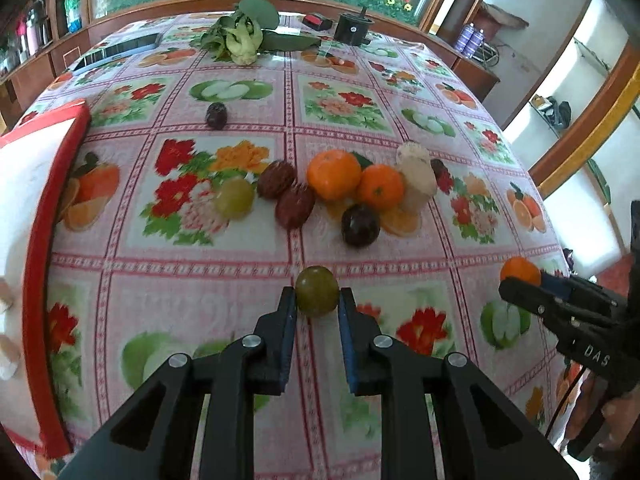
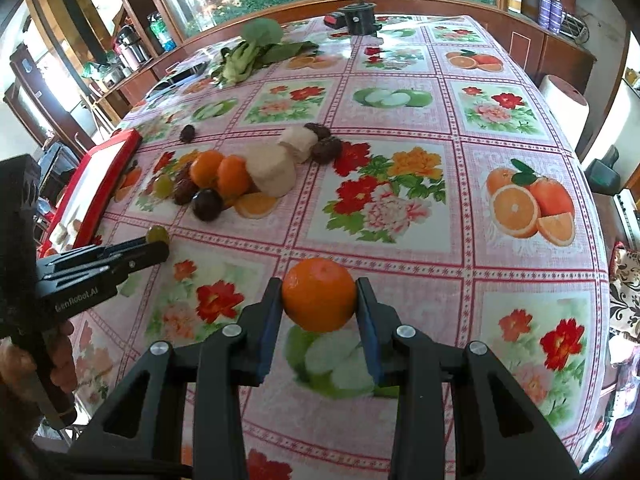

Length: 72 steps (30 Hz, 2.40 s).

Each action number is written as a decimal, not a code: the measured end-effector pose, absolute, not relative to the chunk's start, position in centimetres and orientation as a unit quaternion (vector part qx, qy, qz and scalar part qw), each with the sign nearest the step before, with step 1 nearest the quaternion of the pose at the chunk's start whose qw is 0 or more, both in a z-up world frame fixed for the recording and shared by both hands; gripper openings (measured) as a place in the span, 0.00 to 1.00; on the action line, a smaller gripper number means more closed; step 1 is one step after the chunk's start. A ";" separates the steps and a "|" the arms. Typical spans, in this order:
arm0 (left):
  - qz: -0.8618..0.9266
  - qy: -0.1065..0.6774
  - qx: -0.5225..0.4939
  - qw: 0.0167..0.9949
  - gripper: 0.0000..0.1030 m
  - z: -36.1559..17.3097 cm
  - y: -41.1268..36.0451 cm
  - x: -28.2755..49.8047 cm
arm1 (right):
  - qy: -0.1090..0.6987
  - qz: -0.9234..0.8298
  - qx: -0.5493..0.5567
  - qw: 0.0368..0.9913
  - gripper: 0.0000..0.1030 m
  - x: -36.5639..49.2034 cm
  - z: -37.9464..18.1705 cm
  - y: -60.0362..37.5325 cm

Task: Organize fruits
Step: 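Close the left tool on the green grape while the right tool grasps the mandarin, then carry the grape and the mandarin in both tools over the white tray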

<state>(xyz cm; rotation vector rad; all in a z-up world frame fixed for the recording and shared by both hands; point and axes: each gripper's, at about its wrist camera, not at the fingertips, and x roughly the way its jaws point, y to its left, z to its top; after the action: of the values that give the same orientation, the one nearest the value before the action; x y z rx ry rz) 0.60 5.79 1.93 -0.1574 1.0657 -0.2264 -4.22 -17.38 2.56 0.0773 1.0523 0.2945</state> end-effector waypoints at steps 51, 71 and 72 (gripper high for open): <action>0.038 0.459 -0.145 0.876 0.19 5.0 31.3 -3.1 | 0.510 0.351 -0.048 0.784 0.37 -0.3 3.8 17.3; 0.052 0.479 -0.129 0.866 0.19 2.8 32.4 -0.8 | 0.508 0.334 -0.023 0.793 0.38 2.1 2.9 17.8; 0.053 0.480 -0.126 0.866 0.19 2.8 32.4 -0.8 | 0.512 0.334 -0.021 0.791 0.38 2.2 2.7 17.8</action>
<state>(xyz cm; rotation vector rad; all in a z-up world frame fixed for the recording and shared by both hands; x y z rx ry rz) -0.77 32.37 2.79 -0.2646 1.0052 0.1117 2.23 17.81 2.74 -0.0454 1.1023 0.7184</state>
